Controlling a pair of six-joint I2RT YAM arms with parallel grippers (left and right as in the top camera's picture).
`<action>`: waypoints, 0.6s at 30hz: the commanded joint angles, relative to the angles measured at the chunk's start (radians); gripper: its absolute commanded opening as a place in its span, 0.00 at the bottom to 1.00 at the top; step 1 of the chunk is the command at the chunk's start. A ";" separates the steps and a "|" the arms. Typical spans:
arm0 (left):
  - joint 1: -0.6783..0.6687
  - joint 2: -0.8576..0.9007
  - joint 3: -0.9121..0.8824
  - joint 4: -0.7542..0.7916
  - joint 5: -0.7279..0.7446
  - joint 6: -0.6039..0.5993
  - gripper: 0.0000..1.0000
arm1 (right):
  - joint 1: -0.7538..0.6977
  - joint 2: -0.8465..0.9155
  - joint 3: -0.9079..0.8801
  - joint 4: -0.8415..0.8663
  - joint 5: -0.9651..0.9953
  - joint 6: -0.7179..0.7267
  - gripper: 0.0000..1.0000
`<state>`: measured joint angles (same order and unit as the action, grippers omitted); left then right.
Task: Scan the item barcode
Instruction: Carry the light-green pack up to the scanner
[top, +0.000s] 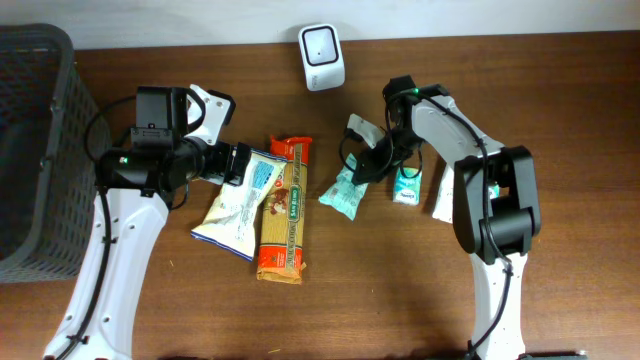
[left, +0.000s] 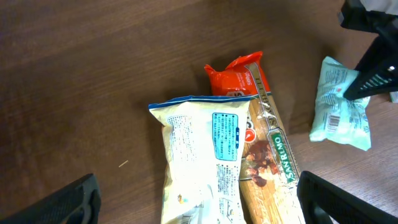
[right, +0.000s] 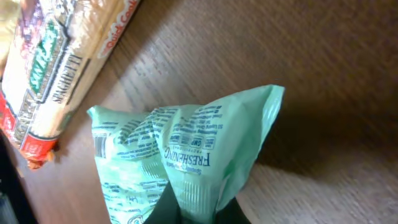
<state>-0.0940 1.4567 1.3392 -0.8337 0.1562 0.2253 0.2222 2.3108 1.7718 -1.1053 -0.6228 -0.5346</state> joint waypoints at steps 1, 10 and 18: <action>0.003 -0.010 0.007 0.002 0.000 0.016 0.99 | -0.003 0.008 0.055 -0.065 -0.089 -0.011 0.04; 0.003 -0.010 0.007 0.002 0.000 0.016 0.99 | 0.116 -0.039 0.536 0.245 0.743 0.344 0.04; 0.003 -0.010 0.007 0.002 0.000 0.016 0.99 | 0.203 0.118 0.528 0.988 1.048 -0.317 0.04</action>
<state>-0.0940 1.4567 1.3392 -0.8326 0.1562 0.2253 0.4355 2.3642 2.2921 -0.2173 0.3168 -0.6170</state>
